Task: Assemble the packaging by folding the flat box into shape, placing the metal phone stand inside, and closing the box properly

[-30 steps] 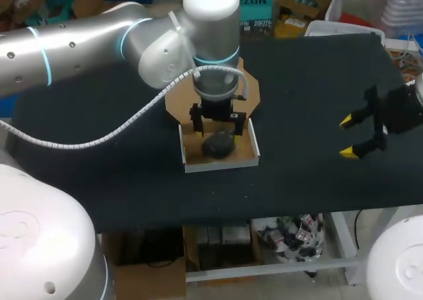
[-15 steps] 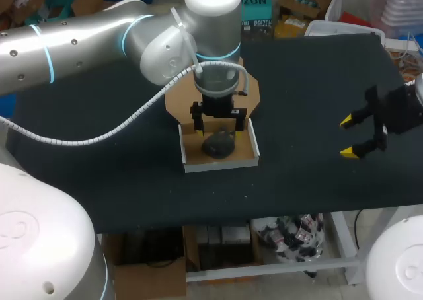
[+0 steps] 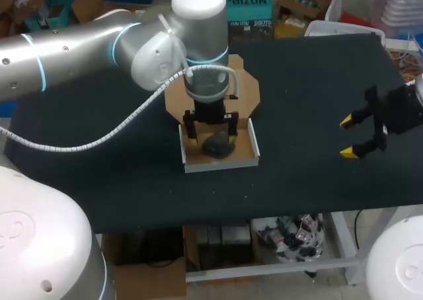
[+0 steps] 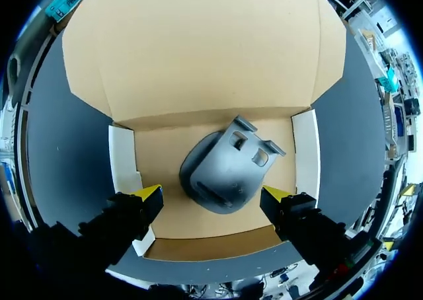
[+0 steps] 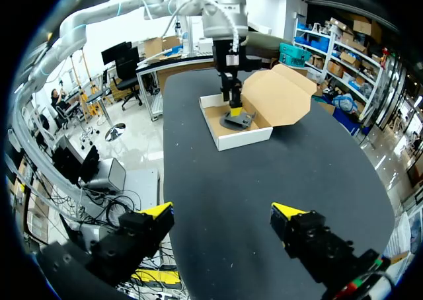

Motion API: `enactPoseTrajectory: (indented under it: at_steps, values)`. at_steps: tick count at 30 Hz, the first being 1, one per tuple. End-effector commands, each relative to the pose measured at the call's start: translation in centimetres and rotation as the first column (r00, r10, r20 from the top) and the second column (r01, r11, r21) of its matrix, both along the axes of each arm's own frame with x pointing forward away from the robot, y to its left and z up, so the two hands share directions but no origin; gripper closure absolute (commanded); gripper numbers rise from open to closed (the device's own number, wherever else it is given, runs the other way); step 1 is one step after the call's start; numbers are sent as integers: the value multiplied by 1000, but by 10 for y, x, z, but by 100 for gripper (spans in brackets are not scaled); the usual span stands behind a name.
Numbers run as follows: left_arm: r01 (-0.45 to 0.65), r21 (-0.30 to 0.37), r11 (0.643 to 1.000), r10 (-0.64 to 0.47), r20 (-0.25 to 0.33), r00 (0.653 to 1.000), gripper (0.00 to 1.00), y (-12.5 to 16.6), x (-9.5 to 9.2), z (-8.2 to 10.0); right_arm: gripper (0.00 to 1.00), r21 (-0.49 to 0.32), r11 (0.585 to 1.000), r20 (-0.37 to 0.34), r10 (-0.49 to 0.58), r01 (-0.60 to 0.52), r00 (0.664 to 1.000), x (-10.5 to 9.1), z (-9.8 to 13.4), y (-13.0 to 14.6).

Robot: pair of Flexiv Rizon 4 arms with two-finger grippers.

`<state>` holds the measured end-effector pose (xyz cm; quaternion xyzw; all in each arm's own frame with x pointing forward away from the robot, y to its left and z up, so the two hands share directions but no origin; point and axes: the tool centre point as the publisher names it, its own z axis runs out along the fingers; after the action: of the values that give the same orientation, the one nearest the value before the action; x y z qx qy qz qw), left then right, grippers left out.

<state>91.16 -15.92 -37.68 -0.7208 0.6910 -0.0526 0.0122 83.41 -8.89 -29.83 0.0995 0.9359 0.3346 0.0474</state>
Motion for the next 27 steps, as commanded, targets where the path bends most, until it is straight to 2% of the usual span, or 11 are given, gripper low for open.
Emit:
enactPoseTrajectory:
  at_steps: [1,16,27]
  values:
    - [-8,9,1000,8,-8,1000,0,-7,-5,-8,0,3,1000,-2,2,-2,1000,0,1,-1]
    - [-30,35,999,32,-65,997,0,-19,-35,-21,0,3,1000,-2,2,-2,1000,0,1,-1]
    - [-29,37,999,32,-76,997,0,-29,-66,-25,0,3,1000,-2,2,-2,1000,0,1,-1]
